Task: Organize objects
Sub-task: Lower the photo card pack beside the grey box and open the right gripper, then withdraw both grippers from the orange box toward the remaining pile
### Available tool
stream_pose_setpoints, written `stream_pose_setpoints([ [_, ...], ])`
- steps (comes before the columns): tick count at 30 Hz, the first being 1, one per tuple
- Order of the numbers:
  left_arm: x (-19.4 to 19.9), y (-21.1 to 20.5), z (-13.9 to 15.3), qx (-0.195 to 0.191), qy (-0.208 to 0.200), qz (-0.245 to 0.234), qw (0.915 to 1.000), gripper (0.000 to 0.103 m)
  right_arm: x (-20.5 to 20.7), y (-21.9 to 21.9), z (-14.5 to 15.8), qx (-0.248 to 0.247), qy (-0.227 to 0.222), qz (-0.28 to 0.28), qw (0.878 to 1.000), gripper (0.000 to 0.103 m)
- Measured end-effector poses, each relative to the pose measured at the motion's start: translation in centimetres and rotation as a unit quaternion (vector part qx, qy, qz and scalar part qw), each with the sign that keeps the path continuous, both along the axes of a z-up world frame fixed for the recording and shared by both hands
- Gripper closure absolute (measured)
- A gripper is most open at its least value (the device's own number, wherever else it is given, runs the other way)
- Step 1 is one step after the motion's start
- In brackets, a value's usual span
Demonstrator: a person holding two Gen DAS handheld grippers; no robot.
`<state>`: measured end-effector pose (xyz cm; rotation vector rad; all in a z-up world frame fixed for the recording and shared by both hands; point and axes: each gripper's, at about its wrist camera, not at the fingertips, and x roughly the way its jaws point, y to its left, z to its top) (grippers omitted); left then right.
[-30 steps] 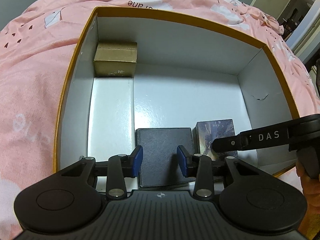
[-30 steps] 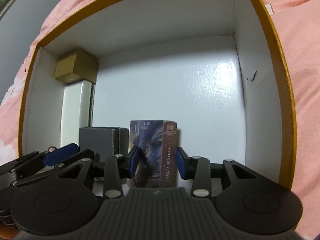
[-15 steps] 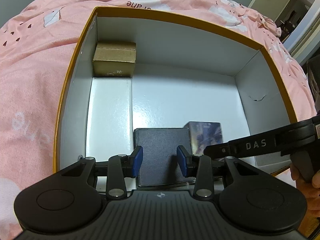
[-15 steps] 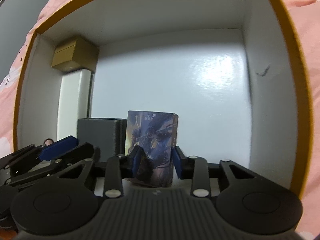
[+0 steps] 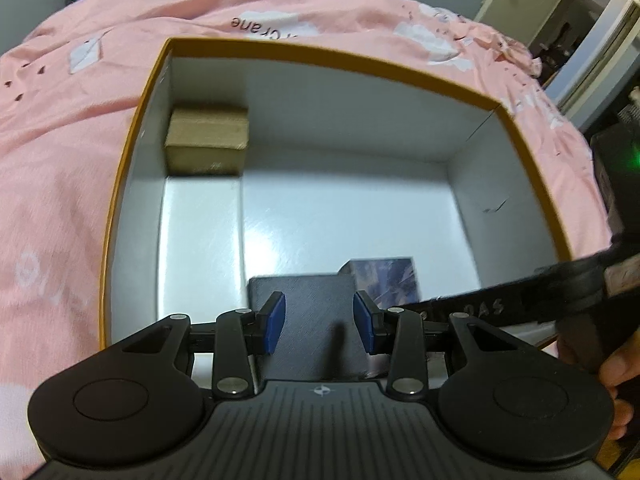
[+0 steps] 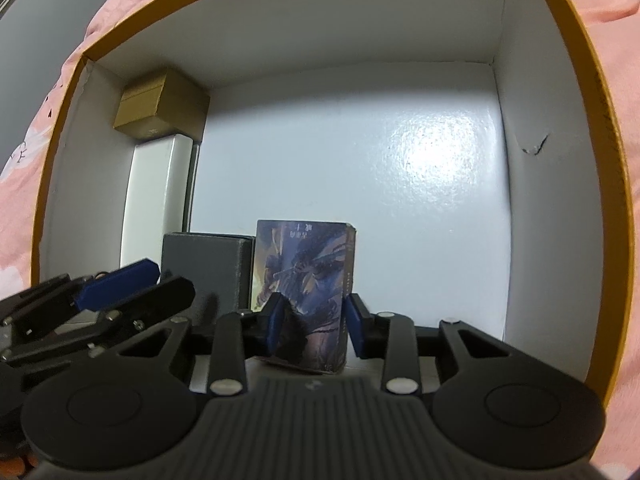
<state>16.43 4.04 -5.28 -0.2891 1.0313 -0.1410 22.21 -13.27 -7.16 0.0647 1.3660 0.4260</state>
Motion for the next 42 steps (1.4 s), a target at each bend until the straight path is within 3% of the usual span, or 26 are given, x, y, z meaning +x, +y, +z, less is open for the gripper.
stream_pose_setpoints([
  [4, 2.2, 0.6, 0.3, -0.026, 0.015, -0.006, 0.9995, 0.065, -0.3, -0.3, 1.0, -0.011, -0.026, -0.002, 1.0, 0.066],
  [11, 5.9, -0.3, -0.8, -0.004, 0.043, -0.024, 0.9988, 0.07, -0.5, -1.5, 1.2, -0.012, -0.052, 0.004, 0.999, 0.071],
  [14, 6.5, -1.1, -1.6, 0.018, 0.064, -0.035, 0.9972, 0.074, -0.6, -1.8, 0.7, -0.006, -0.045, 0.003, 0.999, 0.08],
  [25, 7.1, -1.6, -2.6, 0.023, 0.085, -0.032, 0.9956, 0.077, -0.4, -0.6, -0.4, 0.019, -0.022, 0.005, 1.0, 0.081],
  [29, 6.1, -1.0, -1.7, 0.021, 0.055, -0.03, 0.9978, 0.077, -1.1, -0.6, 0.5, 0.013, -0.044, 0.006, 0.999, 0.08],
  [36, 0.0, -0.4, 3.4, 0.005, -0.02, -0.051, 0.9985, 0.077, -5.3, -1.7, 5.3, 0.041, -0.105, 0.009, 0.994, 0.077],
  [39, -3.2, 0.0, 4.9, -0.001, -0.03, -0.065, 0.9975, 0.077, -7.6, -2.7, 7.3, 0.063, -0.124, 0.011, 0.99, 0.074],
  [42, -5.7, 0.2, 5.1, -0.005, -0.013, -0.066, 0.9977, 0.077, -10.0, -3.4, 8.9, 0.062, -0.156, 0.017, 0.986, 0.073],
])
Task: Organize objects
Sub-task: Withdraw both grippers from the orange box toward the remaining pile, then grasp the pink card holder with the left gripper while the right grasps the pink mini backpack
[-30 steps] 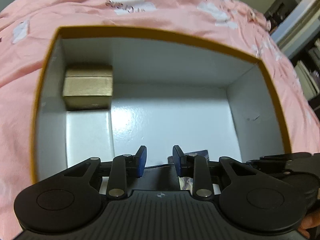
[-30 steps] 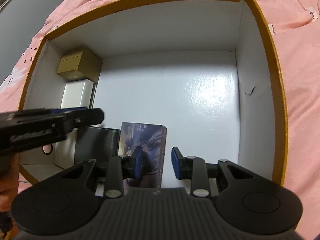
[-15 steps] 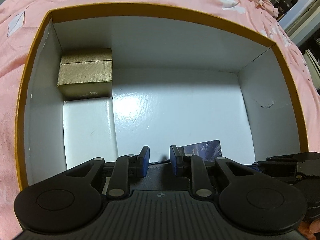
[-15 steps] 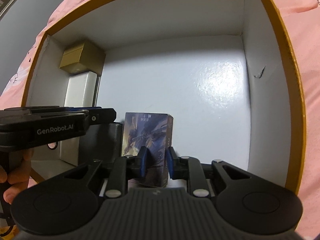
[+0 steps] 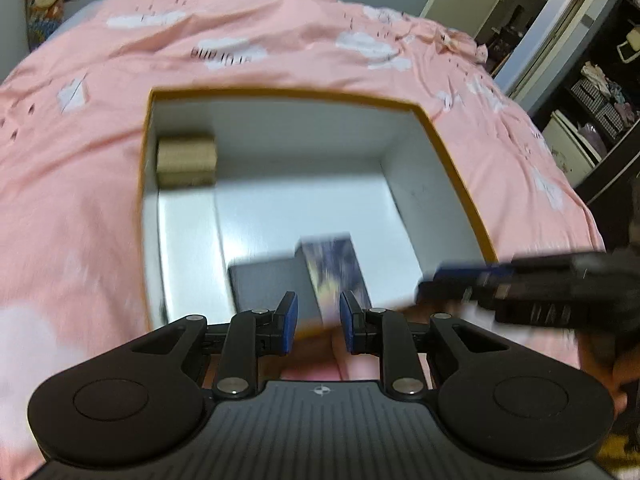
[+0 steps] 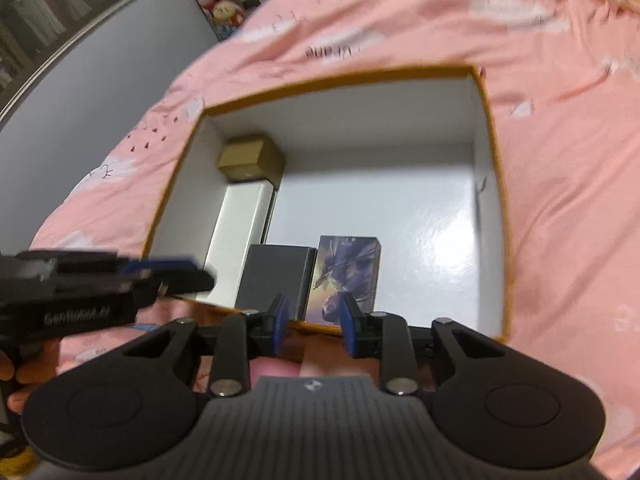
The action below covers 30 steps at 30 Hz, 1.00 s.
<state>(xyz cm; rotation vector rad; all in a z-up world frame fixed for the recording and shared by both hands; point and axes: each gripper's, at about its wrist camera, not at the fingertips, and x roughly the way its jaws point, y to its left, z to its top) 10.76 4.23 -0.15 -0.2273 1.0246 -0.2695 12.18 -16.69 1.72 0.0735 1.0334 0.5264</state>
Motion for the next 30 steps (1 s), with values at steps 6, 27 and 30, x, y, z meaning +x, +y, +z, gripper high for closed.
stream_pose_setpoints([
  [6, -3.5, -0.3, -0.8, 0.013, 0.016, 0.0, 0.9998, 0.076, -2.9, -0.4, -0.5, -0.001, 0.015, -0.004, 1.0, 0.069],
  [27, -2.9, 0.3, -10.2, -0.026, 0.136, 0.052, 0.989, 0.042, -2.1, 0.1, -9.0, -0.076, 0.121, -0.018, 0.99, 0.064],
  [30, -2.8, 0.2, -10.2, -0.026, 0.136, 0.053, 0.9889, 0.043, -2.0, 0.0, -9.1, -0.078, 0.115, -0.02, 0.99, 0.072],
])
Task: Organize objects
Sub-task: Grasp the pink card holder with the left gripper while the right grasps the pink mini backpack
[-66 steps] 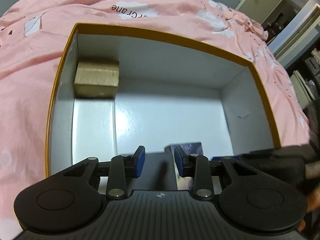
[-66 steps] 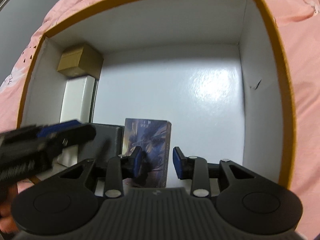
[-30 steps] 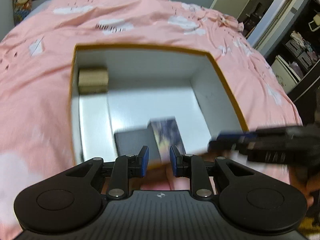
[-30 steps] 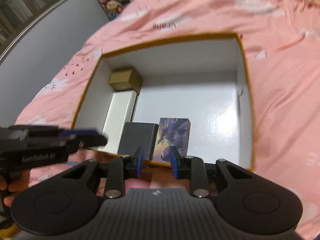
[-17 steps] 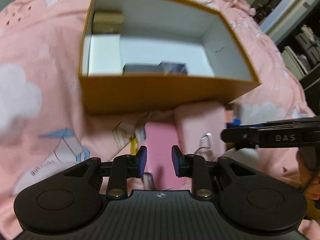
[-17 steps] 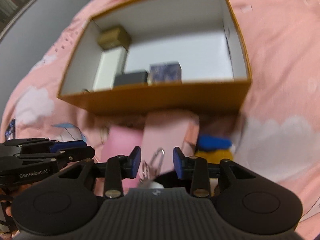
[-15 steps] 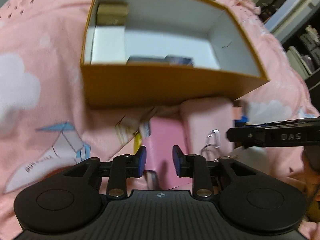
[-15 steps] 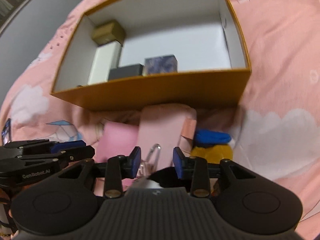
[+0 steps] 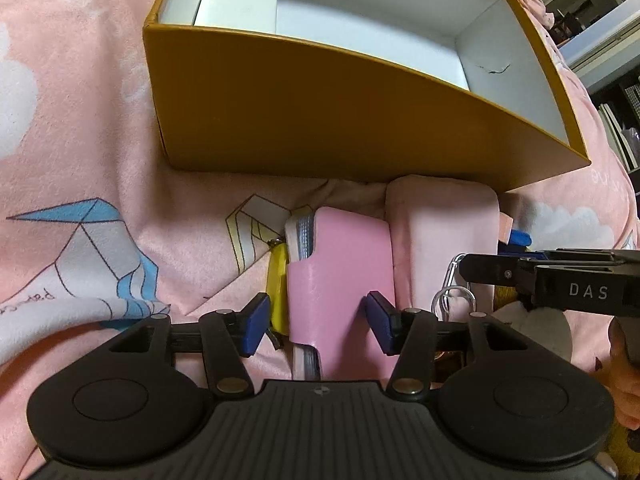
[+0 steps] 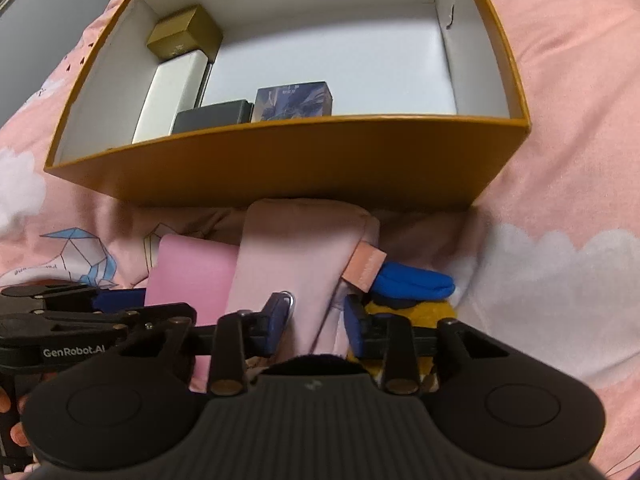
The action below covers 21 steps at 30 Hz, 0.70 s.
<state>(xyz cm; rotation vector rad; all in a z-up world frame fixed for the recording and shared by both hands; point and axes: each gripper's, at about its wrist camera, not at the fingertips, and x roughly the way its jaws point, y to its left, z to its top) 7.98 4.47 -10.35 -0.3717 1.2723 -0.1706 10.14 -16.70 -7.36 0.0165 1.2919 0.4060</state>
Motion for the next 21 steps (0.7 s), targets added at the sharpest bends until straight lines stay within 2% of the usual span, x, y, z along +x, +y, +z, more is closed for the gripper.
stream_pose_setpoints([
  [2, -0.4, -0.2, 0.4, 0.006, -0.006, -0.001, 1.0, 0.048, -0.2, -0.2, 0.1, 0.004, -0.006, 0.0, 1.0, 0.074],
  [5, -0.9, -0.7, 1.5, 0.024, -0.028, -0.006, 0.9993, 0.068, -0.5, -0.3, 0.7, 0.007, -0.018, 0.006, 1.0, 0.078],
  [7, -1.4, -0.8, 2.2, 0.026, -0.041, -0.01, 0.9988, 0.076, -0.9, -0.1, 1.5, 0.009, -0.032, 0.015, 0.999, 0.096],
  [15, -3.5, -0.9, 4.8, 0.022, -0.077, -0.011, 0.9967, 0.085, -2.1, 0.9, 4.3, 0.03, -0.059, 0.048, 0.997, 0.102],
  [21, -5.1, 0.4, 7.9, 0.055, -0.112, 0.005, 0.9922, 0.087, -3.1, 2.2, 7.2, 0.069, -0.085, 0.079, 0.991, 0.103],
])
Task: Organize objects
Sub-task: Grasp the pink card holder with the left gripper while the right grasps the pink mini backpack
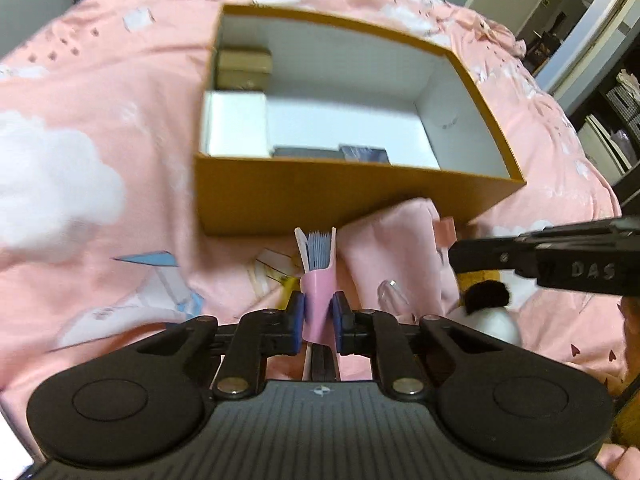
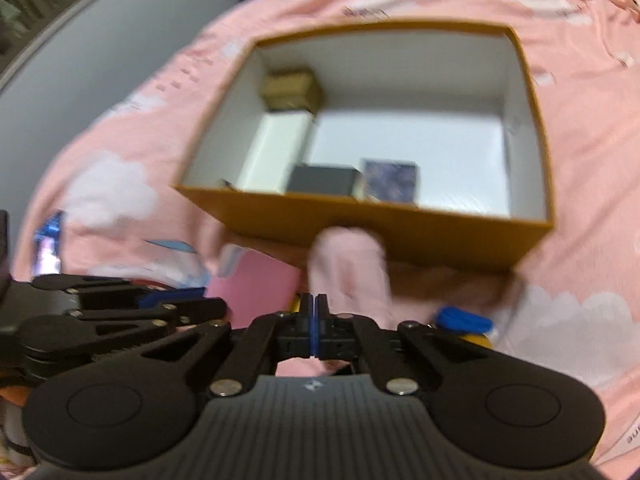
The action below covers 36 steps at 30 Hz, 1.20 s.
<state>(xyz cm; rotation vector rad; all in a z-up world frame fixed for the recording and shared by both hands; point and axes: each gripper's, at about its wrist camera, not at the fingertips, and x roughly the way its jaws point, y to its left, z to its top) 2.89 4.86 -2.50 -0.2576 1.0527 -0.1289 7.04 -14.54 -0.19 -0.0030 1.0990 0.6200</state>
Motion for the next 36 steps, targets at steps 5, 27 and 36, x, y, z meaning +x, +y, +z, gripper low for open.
stream_pose_setpoints([
  [5, -0.1, 1.4, 0.0, 0.001, 0.001, 0.026, 0.9997, 0.087, -0.2, 1.8, 0.1, 0.009, 0.007, 0.023, 1.0, 0.103],
  [27, 0.4, 2.0, -2.4, -0.064, 0.033, 0.033, 0.9968, 0.086, 1.4, -0.8, -6.2, -0.036, 0.094, -0.05, 0.994, 0.071],
  [36, 0.2, 1.2, -1.7, -0.05, 0.02, 0.015, 0.9984, 0.087, 0.2, -0.3, -0.8, 0.033, 0.063, -0.025, 0.997, 0.094],
])
